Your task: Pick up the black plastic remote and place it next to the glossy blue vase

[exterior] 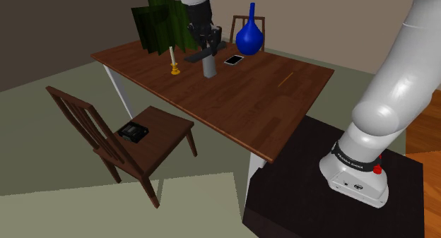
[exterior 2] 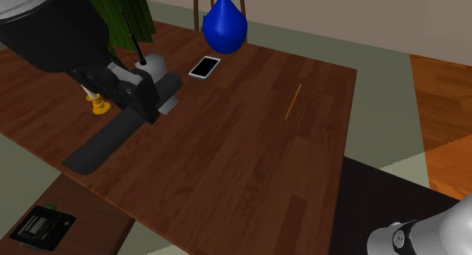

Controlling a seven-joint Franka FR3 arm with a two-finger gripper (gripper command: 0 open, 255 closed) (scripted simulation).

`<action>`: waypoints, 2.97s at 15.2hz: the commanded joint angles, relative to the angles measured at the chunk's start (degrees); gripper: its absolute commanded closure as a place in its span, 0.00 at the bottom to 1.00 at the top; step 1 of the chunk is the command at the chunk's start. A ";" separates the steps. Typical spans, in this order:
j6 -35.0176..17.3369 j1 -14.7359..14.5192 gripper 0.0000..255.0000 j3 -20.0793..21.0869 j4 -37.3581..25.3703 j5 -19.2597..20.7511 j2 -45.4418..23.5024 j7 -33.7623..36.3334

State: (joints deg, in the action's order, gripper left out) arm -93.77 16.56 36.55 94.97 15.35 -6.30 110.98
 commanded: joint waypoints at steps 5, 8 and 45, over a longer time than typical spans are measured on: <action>4.75 -0.40 1.00 0.19 -5.15 0.21 -0.47 -0.70; 7.21 -0.72 1.00 0.31 -8.03 0.51 -0.99 -0.95; 11.97 14.84 1.00 -11.37 -14.65 -1.44 4.64 -30.11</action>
State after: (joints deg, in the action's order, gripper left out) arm -82.03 30.58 25.94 81.13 13.82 -1.46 82.64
